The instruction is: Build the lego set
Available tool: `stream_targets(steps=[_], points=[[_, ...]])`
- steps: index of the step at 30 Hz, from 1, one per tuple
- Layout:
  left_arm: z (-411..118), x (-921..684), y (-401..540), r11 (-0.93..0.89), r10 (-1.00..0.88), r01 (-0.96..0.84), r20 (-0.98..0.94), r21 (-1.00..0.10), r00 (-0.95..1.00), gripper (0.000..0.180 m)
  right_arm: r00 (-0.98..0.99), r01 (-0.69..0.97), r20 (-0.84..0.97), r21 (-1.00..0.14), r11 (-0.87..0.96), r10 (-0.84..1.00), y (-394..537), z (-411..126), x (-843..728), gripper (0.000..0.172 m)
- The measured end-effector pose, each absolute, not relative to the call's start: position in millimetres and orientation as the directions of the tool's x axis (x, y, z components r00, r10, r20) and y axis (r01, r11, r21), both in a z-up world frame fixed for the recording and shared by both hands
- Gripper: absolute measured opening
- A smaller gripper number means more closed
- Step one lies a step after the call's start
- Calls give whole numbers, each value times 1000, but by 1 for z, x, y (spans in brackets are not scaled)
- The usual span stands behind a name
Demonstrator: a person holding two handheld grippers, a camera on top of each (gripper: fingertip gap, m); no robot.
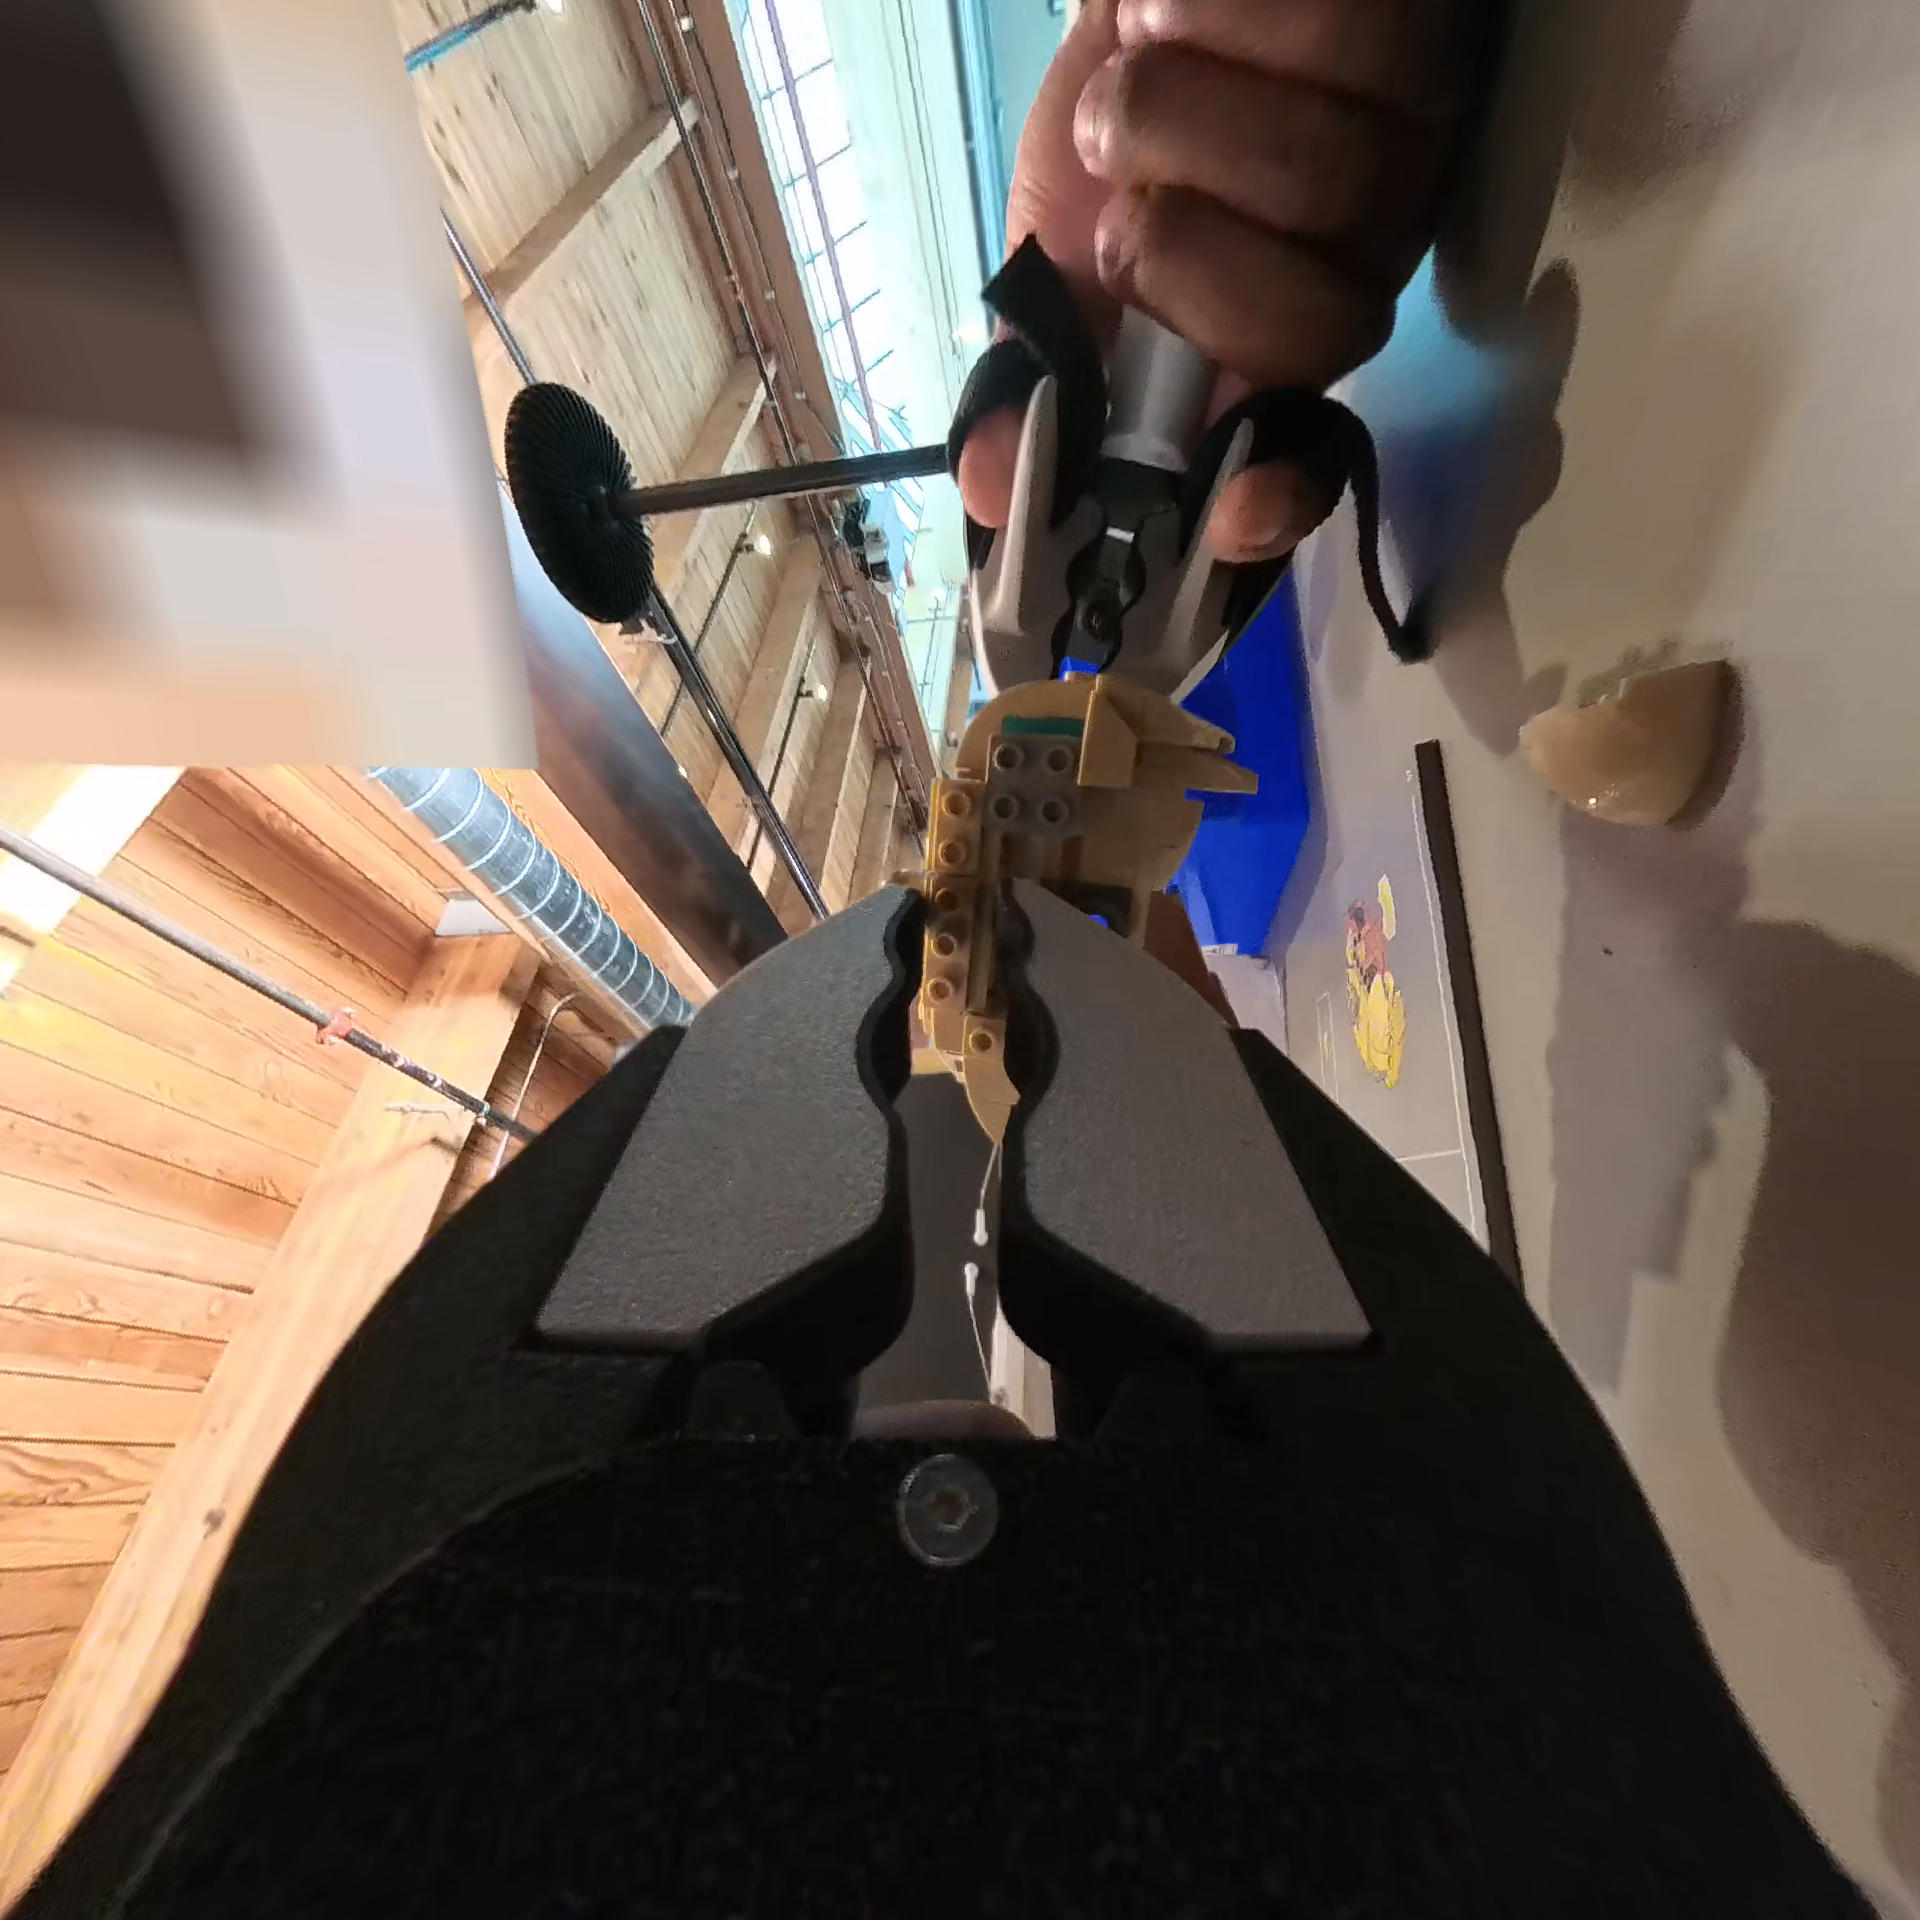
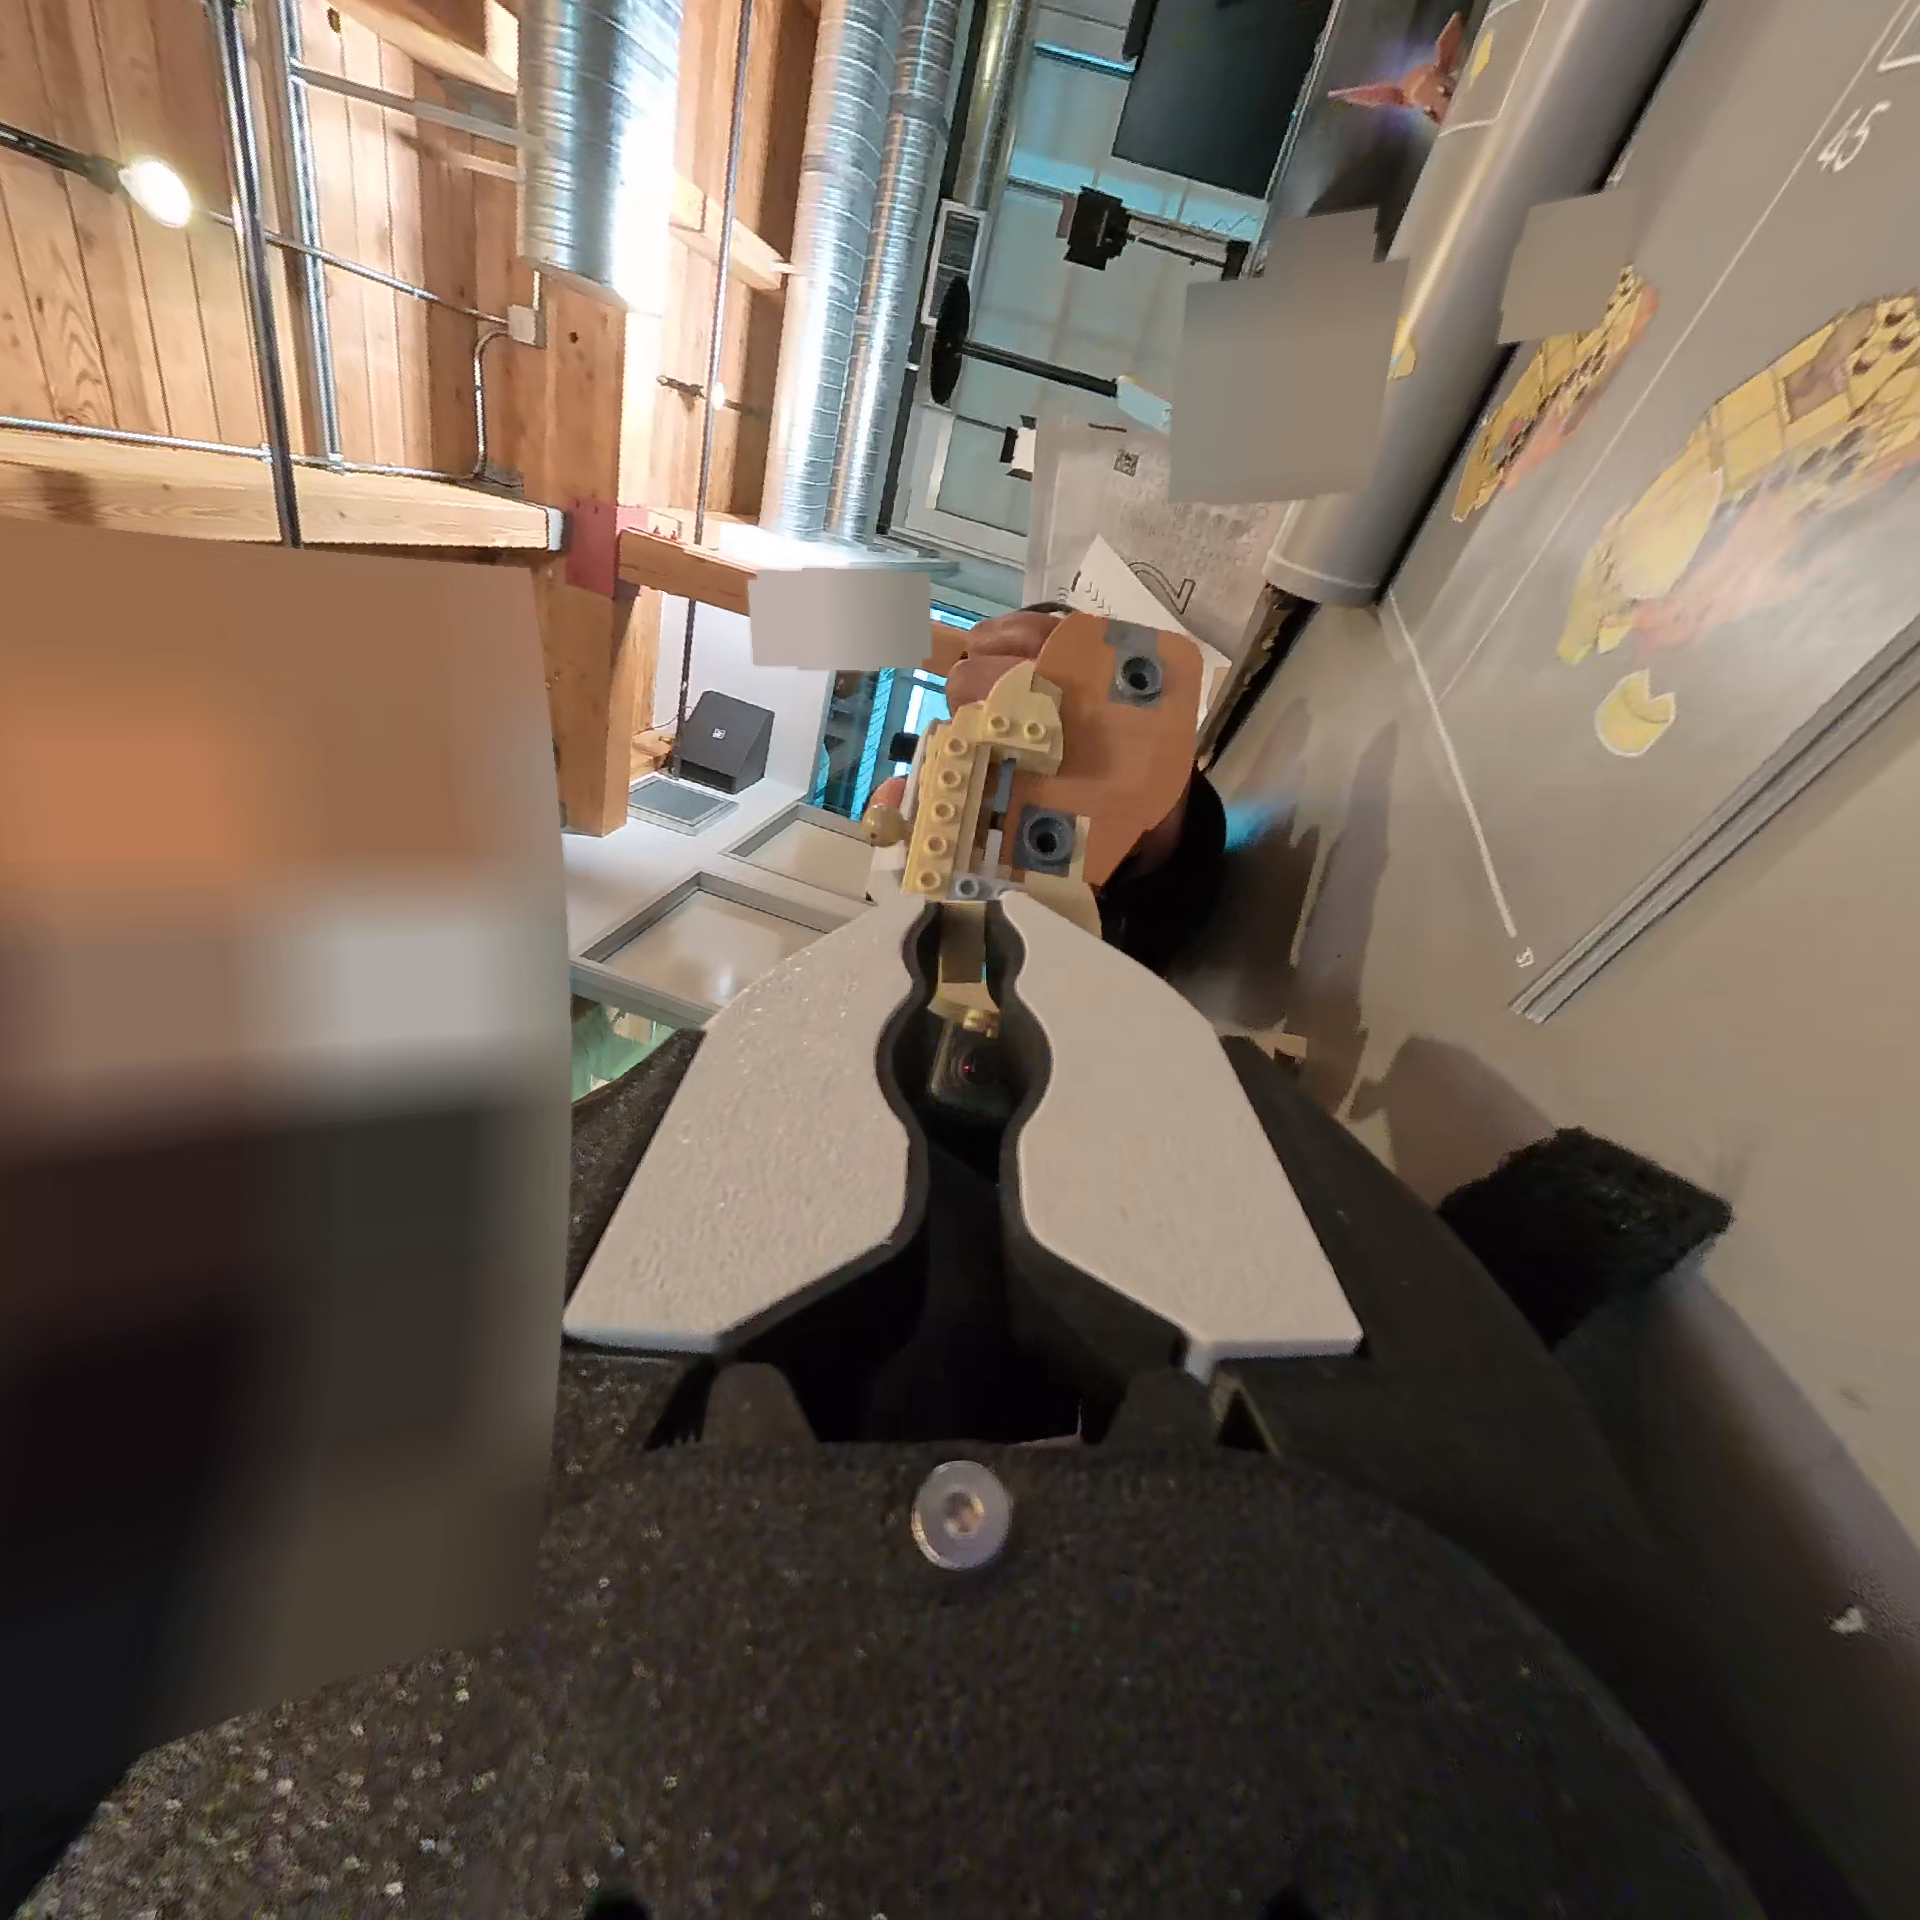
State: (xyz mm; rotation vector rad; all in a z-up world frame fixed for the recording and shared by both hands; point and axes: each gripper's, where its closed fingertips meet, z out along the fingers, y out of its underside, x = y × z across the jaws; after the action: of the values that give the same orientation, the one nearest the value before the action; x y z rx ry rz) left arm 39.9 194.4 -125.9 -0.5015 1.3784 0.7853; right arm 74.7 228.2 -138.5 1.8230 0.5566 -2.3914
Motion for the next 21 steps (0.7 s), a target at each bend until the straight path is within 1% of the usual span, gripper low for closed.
stream_targets(steps=[3,11,21], points=[[-126,42,195,671,215,-727,-977,144,5,12,-294,304,-945,-236,-923,145,227,-138,73,8],[-123,50,188,699,221,-700,-975,147,16,12,-296,329,-943,-250,-911,152,223,-139,71,8],[-120,51,184,697,255,-694,-967,180,6,12,-311,369,-940,-254,-894,139,213,-138,73,8]])
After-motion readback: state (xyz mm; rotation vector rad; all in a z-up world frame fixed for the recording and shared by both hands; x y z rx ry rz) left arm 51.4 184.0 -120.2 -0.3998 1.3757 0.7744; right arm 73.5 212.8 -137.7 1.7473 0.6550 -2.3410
